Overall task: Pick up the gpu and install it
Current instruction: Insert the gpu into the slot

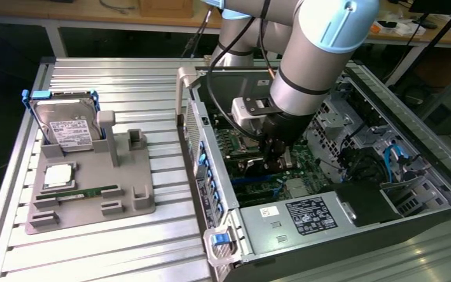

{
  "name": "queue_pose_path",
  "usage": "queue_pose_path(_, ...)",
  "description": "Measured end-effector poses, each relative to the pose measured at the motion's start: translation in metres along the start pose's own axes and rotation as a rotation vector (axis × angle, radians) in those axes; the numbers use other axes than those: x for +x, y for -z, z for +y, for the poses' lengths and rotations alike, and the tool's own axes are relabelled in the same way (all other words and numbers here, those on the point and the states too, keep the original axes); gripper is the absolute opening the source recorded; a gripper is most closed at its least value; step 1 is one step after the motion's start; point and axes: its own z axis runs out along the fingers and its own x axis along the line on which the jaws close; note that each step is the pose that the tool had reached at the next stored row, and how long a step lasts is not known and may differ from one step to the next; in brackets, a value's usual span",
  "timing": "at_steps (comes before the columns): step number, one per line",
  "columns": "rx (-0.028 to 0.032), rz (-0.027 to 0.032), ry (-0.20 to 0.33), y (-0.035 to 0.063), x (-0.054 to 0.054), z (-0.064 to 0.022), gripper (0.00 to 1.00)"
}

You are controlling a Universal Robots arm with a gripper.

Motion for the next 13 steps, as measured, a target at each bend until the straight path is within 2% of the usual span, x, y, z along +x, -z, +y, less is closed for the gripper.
queue_pose_path(1, -0.0101, -0.0009, 0.000, 0.0000, 0.0000, -0.0012, 0.27)
queue_pose_path(13, -0.0103, -0.0011, -0.001, -0.0038, 0.0016, -0.0007, 0.27)
